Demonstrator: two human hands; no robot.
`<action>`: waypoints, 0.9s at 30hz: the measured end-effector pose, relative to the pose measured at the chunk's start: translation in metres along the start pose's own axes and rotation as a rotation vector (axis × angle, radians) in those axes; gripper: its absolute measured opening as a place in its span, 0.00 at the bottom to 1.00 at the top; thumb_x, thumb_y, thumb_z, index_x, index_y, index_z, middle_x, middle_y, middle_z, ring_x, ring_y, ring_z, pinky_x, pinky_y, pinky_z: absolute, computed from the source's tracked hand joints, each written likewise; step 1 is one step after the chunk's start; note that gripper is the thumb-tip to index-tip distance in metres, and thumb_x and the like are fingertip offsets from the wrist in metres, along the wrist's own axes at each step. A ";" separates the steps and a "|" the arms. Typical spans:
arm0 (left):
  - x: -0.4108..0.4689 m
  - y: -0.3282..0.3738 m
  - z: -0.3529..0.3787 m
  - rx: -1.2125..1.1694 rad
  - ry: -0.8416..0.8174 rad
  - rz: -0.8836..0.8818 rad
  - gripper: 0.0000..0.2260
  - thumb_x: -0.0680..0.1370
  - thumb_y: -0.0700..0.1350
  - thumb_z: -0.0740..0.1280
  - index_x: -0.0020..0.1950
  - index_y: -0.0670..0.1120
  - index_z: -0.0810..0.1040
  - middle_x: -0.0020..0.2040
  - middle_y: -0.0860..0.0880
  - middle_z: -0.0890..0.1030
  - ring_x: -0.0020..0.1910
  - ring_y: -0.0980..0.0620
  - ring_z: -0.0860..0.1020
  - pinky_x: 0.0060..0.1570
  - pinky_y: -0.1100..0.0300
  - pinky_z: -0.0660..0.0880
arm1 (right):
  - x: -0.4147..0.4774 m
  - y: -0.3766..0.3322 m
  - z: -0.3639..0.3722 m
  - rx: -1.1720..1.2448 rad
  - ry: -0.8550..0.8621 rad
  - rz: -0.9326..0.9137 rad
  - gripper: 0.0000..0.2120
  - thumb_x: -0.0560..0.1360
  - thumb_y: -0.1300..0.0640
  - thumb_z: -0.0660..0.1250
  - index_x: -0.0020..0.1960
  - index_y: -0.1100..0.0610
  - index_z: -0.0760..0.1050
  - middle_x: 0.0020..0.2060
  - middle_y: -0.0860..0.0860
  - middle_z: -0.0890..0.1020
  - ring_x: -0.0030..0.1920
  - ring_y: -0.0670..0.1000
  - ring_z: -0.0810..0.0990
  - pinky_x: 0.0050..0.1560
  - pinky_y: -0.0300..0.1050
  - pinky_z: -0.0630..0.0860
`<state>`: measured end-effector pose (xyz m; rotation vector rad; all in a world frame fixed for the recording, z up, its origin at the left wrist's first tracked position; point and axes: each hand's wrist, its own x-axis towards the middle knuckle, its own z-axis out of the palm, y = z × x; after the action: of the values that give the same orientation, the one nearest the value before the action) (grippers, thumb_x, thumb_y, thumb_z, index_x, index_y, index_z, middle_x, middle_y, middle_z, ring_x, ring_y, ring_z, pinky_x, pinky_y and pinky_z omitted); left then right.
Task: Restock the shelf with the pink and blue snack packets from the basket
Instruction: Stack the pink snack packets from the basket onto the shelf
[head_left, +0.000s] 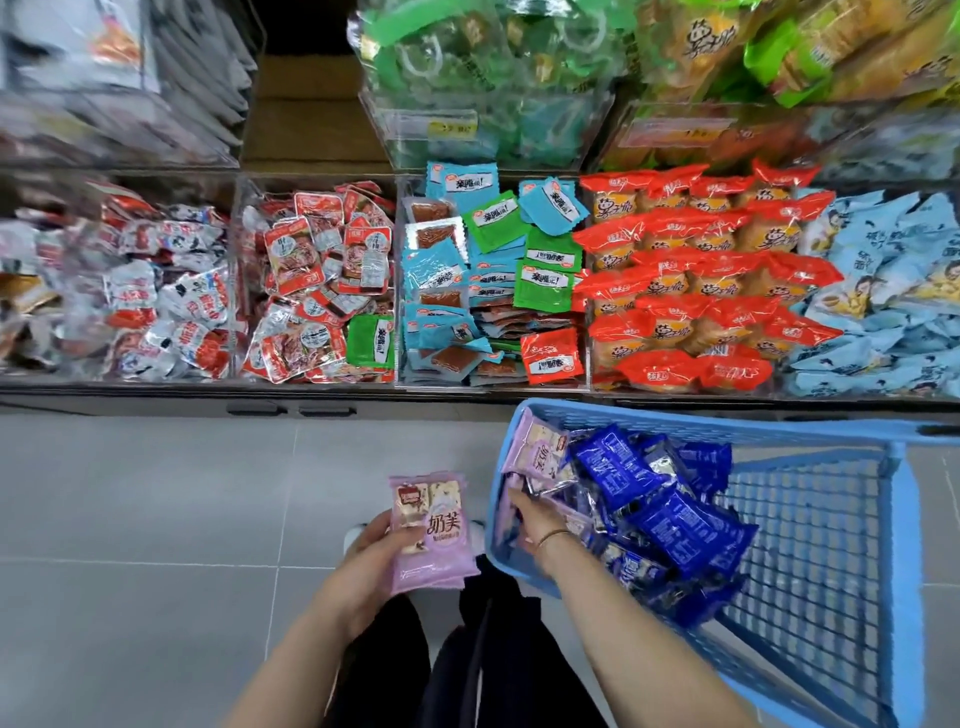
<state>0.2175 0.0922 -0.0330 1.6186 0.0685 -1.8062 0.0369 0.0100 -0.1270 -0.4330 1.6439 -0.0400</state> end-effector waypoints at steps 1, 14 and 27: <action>-0.001 -0.001 -0.005 -0.007 0.008 0.004 0.15 0.76 0.34 0.63 0.63 0.39 0.75 0.58 0.36 0.80 0.57 0.37 0.77 0.55 0.49 0.74 | 0.006 0.000 0.007 -0.041 0.009 -0.033 0.12 0.76 0.50 0.63 0.53 0.59 0.75 0.39 0.54 0.76 0.39 0.53 0.75 0.44 0.46 0.74; 0.000 -0.010 -0.021 -0.153 0.080 -0.034 0.17 0.77 0.35 0.62 0.66 0.37 0.70 0.61 0.34 0.77 0.52 0.39 0.78 0.48 0.50 0.76 | -0.038 0.021 -0.041 0.173 -0.008 -0.058 0.12 0.78 0.58 0.61 0.59 0.58 0.74 0.50 0.54 0.78 0.53 0.55 0.76 0.59 0.52 0.72; -0.013 0.025 0.033 -0.192 -0.056 0.142 0.13 0.72 0.33 0.66 0.55 0.41 0.76 0.47 0.40 0.84 0.39 0.44 0.83 0.35 0.54 0.80 | -0.145 -0.014 -0.008 -0.356 -0.091 -0.994 0.18 0.76 0.58 0.58 0.63 0.48 0.73 0.67 0.41 0.69 0.69 0.35 0.61 0.71 0.33 0.54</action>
<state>0.2020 0.0637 -0.0041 1.4025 0.0963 -1.6805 0.0406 0.0393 0.0159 -1.4669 1.2031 -0.4636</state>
